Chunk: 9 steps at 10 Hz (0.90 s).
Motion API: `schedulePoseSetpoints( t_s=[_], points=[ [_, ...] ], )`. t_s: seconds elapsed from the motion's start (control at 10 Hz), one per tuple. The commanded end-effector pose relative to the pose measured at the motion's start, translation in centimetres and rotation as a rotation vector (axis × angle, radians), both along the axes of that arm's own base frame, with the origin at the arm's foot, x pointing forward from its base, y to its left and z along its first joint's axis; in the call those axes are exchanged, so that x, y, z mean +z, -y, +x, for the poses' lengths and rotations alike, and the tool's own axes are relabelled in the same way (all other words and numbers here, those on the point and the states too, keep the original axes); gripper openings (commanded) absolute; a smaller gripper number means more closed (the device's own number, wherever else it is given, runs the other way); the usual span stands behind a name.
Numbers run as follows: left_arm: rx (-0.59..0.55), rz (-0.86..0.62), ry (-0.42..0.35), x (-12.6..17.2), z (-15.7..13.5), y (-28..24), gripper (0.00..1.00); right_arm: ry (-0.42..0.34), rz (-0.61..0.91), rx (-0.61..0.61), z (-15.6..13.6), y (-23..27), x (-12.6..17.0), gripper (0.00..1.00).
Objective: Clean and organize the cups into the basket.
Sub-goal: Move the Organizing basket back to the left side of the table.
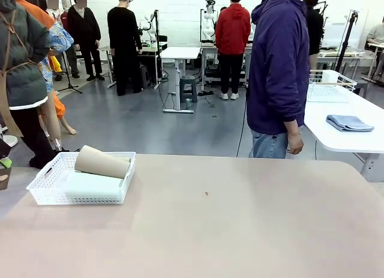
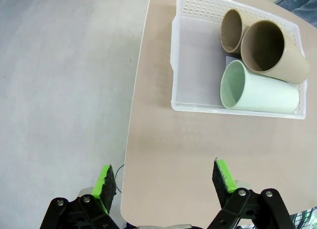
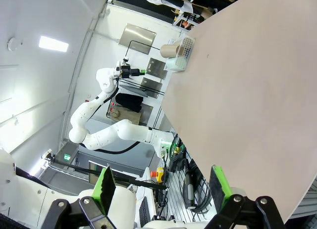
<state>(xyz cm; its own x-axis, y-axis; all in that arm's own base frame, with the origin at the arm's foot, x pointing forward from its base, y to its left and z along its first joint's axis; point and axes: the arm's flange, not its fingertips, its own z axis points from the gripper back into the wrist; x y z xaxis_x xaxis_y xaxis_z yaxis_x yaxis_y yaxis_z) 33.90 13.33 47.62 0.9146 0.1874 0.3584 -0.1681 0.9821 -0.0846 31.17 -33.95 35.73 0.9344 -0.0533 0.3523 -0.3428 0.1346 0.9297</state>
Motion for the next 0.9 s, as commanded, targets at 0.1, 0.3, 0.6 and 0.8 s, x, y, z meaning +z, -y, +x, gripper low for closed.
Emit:
schedulePoseSetpoints(
  t_s=[0.1,0.3,0.6,0.8],
  points=[
    [0.020,-0.012,0.005,0.2,-0.1,0.1,1.00,0.007,-0.003,-0.008,0.0,0.1,0.0,1.00],
    [-0.082,-0.200,-0.176,1.1,0.5,-1.9,1.00,0.007,-0.003,-0.008,0.0,0.1,0.0,1.00],
    [-0.043,-0.448,-0.270,1.1,2.3,-6.8,1.00,0.007,-0.003,-0.008,0.0,0.1,0.0,1.00],
    [-0.042,-0.642,-0.317,1.2,3.2,-9.9,1.00,0.007,-0.003,-0.008,0.0,0.1,0.0,1.00]
  ],
)
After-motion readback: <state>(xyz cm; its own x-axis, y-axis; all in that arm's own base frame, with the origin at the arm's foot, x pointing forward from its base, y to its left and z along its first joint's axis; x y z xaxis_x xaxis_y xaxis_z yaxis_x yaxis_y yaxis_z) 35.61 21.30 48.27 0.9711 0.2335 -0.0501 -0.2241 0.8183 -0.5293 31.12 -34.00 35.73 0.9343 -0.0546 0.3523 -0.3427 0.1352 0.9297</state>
